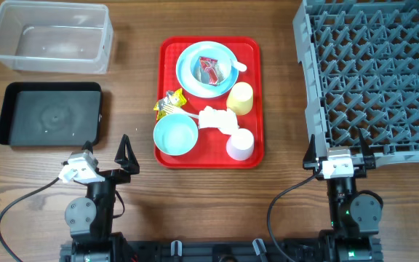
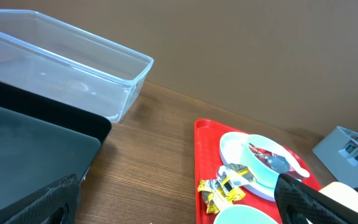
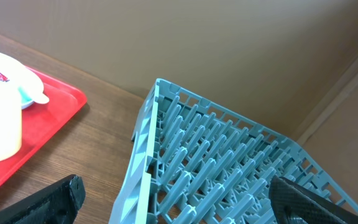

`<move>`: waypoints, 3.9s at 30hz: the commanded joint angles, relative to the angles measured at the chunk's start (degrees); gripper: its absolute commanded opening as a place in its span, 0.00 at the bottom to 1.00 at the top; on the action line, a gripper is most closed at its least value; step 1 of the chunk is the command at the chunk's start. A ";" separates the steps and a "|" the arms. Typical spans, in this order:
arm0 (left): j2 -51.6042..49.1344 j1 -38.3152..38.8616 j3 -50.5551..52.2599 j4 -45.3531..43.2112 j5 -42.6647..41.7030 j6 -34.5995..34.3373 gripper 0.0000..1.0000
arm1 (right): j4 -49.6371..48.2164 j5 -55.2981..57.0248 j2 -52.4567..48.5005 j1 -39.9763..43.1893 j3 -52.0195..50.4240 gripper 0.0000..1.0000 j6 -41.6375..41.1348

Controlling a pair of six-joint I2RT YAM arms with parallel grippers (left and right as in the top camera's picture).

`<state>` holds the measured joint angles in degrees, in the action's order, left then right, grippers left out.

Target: Sort waste into correct bins and load items into the dishwasher rack

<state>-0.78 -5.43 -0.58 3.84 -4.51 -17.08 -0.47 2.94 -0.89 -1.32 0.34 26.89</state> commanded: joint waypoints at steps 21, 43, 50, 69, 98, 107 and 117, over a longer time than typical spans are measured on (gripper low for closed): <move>0.48 -0.48 0.26 0.31 0.52 0.11 1.00 | -0.20 -0.68 0.31 -0.22 -0.04 1.00 0.15; 0.48 -0.48 0.26 0.31 0.52 0.11 1.00 | -0.17 -0.68 0.31 -0.22 -0.04 1.00 0.15; 0.46 -0.48 0.26 0.31 0.50 0.09 1.00 | -0.20 -0.68 0.31 -0.22 -0.04 1.00 0.15; -1.22 -0.46 0.26 0.24 -0.31 0.02 1.00 | -4.39 -16.41 0.31 -0.22 -0.04 1.00 4.28; -8.66 -0.48 -21.86 20.61 -9.16 5.14 1.00 | -10.51 -27.89 -9.05 -0.22 13.70 1.00 -1.57; -24.92 -0.46 -37.13 30.64 -10.10 5.09 1.00 | -5.62 -38.64 -31.19 -0.22 30.82 1.00 -1.64; -55.58 1.55 -62.40 48.48 -15.30 5.14 1.00 | 20.39 -56.28 -61.11 -0.22 63.65 1.00 -1.57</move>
<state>-46.76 -5.26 -55.18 47.79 -15.97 -12.75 12.99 -43.03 -54.54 -1.32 53.30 25.69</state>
